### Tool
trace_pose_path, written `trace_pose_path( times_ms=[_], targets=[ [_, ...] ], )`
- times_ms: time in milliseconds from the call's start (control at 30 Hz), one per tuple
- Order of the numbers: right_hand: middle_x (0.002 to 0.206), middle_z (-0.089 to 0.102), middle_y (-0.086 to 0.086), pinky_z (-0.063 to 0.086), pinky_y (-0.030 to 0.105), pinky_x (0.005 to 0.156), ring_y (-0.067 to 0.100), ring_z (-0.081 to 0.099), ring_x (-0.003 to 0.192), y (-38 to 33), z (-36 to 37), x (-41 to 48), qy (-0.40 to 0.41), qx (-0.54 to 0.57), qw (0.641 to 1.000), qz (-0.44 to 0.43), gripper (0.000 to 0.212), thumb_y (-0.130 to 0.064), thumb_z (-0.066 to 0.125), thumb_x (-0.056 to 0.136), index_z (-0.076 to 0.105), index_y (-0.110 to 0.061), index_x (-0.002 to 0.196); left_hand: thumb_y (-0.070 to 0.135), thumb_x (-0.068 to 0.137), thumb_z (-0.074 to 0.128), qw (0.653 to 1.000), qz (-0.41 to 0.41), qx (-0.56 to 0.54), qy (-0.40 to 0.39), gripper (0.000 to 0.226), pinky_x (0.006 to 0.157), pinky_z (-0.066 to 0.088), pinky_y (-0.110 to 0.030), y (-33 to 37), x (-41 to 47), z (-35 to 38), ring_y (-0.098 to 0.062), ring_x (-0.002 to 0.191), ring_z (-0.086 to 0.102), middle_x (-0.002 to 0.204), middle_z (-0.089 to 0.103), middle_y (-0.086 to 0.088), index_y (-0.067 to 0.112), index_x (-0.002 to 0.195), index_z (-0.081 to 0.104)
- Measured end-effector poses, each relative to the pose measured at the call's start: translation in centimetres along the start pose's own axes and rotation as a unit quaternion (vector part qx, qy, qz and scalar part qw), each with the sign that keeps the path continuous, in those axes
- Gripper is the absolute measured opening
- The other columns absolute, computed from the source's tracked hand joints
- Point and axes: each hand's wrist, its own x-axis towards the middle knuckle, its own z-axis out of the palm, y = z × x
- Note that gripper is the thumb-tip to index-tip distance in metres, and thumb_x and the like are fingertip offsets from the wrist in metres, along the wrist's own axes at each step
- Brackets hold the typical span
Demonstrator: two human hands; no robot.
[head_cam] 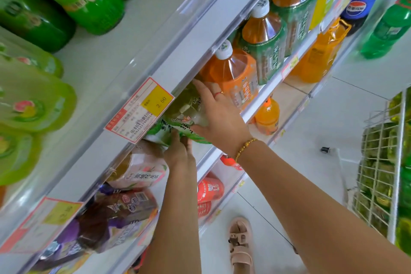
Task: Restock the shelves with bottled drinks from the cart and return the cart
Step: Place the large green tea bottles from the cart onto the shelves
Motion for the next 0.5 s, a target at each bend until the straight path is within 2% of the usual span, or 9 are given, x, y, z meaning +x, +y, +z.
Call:
trace_pose_path(
  times_ms=[100,133,167,200,267,333,367,467,500],
  targets=[
    [0.142,0.030,0.007,0.046,0.030,0.089,0.023,0.048,0.114,-0.5,0.2,-0.2,0.002,-0.025,1.000,0.003,0.083,-0.022,0.068,0.080,0.020,-0.018,0.148,0.019,0.100,0.037,1.000,0.022,-0.012,0.007,0.027,0.063,0.047,-0.018,0.7,1.6,0.0,-0.009,0.065,0.059,0.081,0.056,-0.007,0.004,0.118,0.048],
    [0.143,0.030,0.008,0.047,0.030,0.089,0.024,0.049,0.114,-0.6,0.5,-0.3,0.003,-0.024,1.000,0.011,0.083,-0.023,0.067,0.080,0.019,-0.019,0.148,0.018,0.099,0.038,0.999,0.038,0.006,0.007,0.028,0.068,0.050,-0.017,0.7,1.8,0.0,-0.010,0.074,0.065,0.092,0.062,-0.012,0.001,0.119,0.050],
    [0.144,0.030,0.009,0.047,0.031,0.088,0.025,0.049,0.115,-0.6,0.7,-0.5,0.004,-0.023,1.000,0.021,0.083,-0.025,0.066,0.081,0.017,-0.022,0.148,0.016,0.099,0.039,0.998,0.054,0.024,0.012,0.033,0.081,0.052,-0.021,0.8,2.3,-0.1,-0.015,0.095,0.067,0.110,0.064,-0.017,-0.003,0.123,0.049],
    [0.145,0.030,0.010,0.048,0.032,0.087,0.026,0.049,0.115,-0.6,1.0,-0.8,0.006,-0.020,0.999,0.031,0.084,-0.026,0.066,0.082,0.015,-0.024,0.149,0.013,0.099,0.037,0.994,0.078,0.077,0.011,0.036,0.095,0.048,-0.026,0.7,3.0,-0.2,-0.019,0.115,0.059,0.128,0.056,-0.019,-0.004,0.130,0.046],
    [0.146,0.030,0.012,0.048,0.035,0.089,0.029,0.049,0.116,-0.6,1.7,-1.4,0.014,-0.004,0.999,0.041,0.085,-0.025,0.067,0.082,0.014,-0.026,0.149,0.010,0.099,0.028,0.980,0.119,0.156,-0.032,0.040,0.103,0.037,-0.028,0.8,2.7,-0.4,-0.019,0.128,0.045,0.137,0.048,-0.011,0.000,0.136,0.040],
    [0.147,0.030,0.010,0.046,0.036,0.093,0.029,0.049,0.118,-0.6,2.3,-1.8,0.024,0.009,0.998,0.048,0.086,-0.026,0.068,0.082,0.015,-0.023,0.149,0.009,0.099,0.029,0.991,0.051,0.085,-0.093,0.039,0.102,0.034,-0.025,0.2,2.7,-1.1,-0.015,0.125,0.043,0.134,0.046,-0.006,0.004,0.136,0.041],
    [0.147,0.029,0.008,0.046,0.035,0.094,0.027,0.048,0.119,-0.5,2.4,-1.9,0.027,0.014,0.998,0.056,0.087,-0.028,0.068,0.082,0.014,-0.020,0.149,0.009,0.099,0.034,0.989,0.050,0.109,-0.084,0.037,0.102,0.036,-0.025,0.1,2.7,-1.6,-0.015,0.121,0.046,0.133,0.048,-0.005,0.006,0.135,0.044],
    [0.144,0.029,0.003,0.047,0.030,0.089,0.021,0.048,0.117,-0.5,2.4,-1.8,0.024,0.007,0.997,0.077,0.089,-0.035,0.067,0.081,0.013,-0.016,0.149,0.007,0.096,0.041,0.958,0.141,0.225,-0.108,0.030,0.100,0.041,-0.029,0.7,2.9,-1.9,-0.016,0.108,0.054,0.122,0.056,-0.006,0.005,0.122,0.055],
    [0.143,0.031,0.003,0.048,0.030,0.087,0.020,0.049,0.115,-0.5,2.3,-1.7,0.028,0.005,0.996,0.079,0.088,-0.036,0.068,0.081,0.014,-0.016,0.149,0.004,0.095,0.041,0.957,0.152,0.233,-0.080,0.024,0.097,0.040,-0.030,1.1,3.3,-1.6,-0.016,0.102,0.055,0.115,0.059,-0.007,0.002,0.111,0.059]
  ],
)
